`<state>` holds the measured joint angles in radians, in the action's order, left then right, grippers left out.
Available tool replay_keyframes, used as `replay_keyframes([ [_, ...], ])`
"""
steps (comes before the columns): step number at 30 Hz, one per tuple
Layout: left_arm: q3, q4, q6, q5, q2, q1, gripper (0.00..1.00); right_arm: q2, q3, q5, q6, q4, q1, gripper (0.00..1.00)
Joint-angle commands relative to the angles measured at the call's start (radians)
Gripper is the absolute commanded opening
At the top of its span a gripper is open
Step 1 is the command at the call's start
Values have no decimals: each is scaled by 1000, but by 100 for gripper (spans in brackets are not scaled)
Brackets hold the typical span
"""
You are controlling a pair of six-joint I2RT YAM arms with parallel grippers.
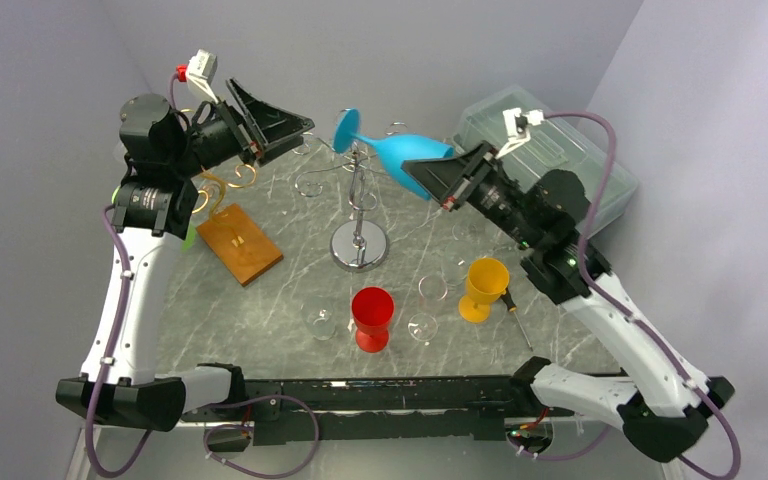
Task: Take the wine glass off the wine glass rack
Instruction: Place the wine glass at the center of the board.
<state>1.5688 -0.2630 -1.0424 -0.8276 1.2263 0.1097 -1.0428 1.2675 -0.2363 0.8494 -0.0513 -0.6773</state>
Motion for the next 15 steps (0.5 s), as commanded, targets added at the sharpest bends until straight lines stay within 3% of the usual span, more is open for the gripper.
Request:
replay_keyframes([
  [1, 51, -85, 133, 49, -3, 16, 100, 133, 32, 211, -105, 248, 2, 0],
  [9, 116, -295, 334, 189, -27, 66, 99, 325, 43, 535, -144, 677, 3, 0],
  [15, 124, -353, 397, 243, -48, 104, 99, 391, 102, 763, -82, 958, 2, 0],
])
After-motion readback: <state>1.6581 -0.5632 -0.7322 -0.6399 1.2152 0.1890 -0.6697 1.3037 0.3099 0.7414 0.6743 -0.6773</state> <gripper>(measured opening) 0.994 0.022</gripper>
